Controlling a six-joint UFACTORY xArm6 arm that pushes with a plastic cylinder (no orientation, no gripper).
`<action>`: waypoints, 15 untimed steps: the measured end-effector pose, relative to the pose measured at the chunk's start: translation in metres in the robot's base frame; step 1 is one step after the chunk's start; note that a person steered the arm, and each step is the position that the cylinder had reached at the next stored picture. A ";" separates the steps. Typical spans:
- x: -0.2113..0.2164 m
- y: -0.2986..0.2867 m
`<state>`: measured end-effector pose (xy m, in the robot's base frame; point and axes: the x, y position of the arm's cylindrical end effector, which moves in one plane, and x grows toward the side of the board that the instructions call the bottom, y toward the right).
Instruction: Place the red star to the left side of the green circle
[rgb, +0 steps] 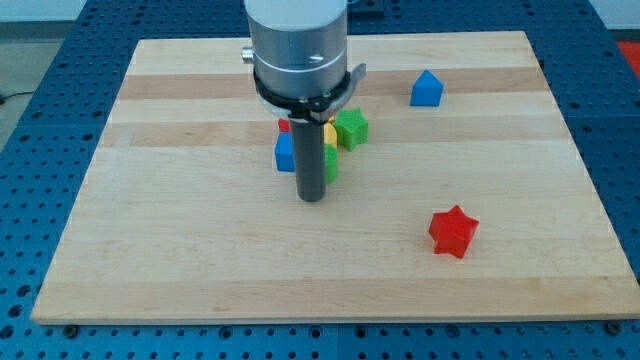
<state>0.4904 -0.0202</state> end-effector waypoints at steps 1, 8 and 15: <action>0.015 0.045; 0.060 0.115; -0.006 0.090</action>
<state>0.4845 0.0694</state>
